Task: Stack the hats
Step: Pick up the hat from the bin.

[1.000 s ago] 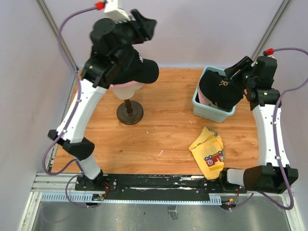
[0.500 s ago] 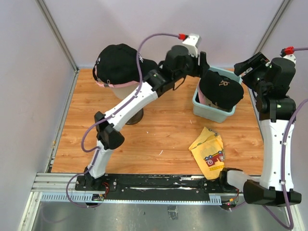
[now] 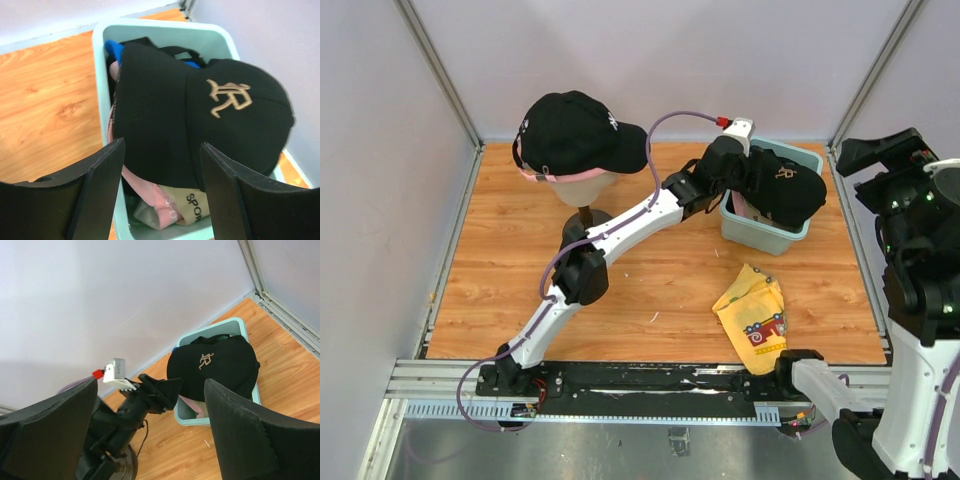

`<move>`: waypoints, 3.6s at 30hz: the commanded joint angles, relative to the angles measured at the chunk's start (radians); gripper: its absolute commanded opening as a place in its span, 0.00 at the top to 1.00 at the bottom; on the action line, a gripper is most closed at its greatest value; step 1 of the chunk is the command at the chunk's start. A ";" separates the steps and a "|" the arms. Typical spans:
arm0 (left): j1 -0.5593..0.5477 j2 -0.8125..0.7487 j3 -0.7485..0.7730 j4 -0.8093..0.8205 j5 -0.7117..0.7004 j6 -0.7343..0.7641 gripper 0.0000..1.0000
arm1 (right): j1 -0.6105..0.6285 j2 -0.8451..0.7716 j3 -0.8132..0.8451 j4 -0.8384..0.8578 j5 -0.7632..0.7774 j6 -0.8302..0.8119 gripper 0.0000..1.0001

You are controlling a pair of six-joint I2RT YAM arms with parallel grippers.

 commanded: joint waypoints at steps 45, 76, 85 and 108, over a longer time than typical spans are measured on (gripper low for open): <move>0.018 0.015 -0.127 0.293 -0.205 0.005 0.35 | 0.032 -0.091 -0.204 0.195 -0.020 -0.049 0.13; 0.052 -0.002 -0.201 0.383 -0.144 -0.038 0.35 | 0.039 -0.066 -0.265 0.246 -0.038 -0.058 0.14; 0.054 0.020 -0.182 0.393 -0.066 -0.059 0.44 | 0.047 -0.079 -0.272 0.247 -0.028 -0.068 0.14; 0.058 -0.006 -0.212 0.468 0.069 -0.105 0.99 | 0.047 -0.090 -0.305 0.258 -0.050 -0.108 0.15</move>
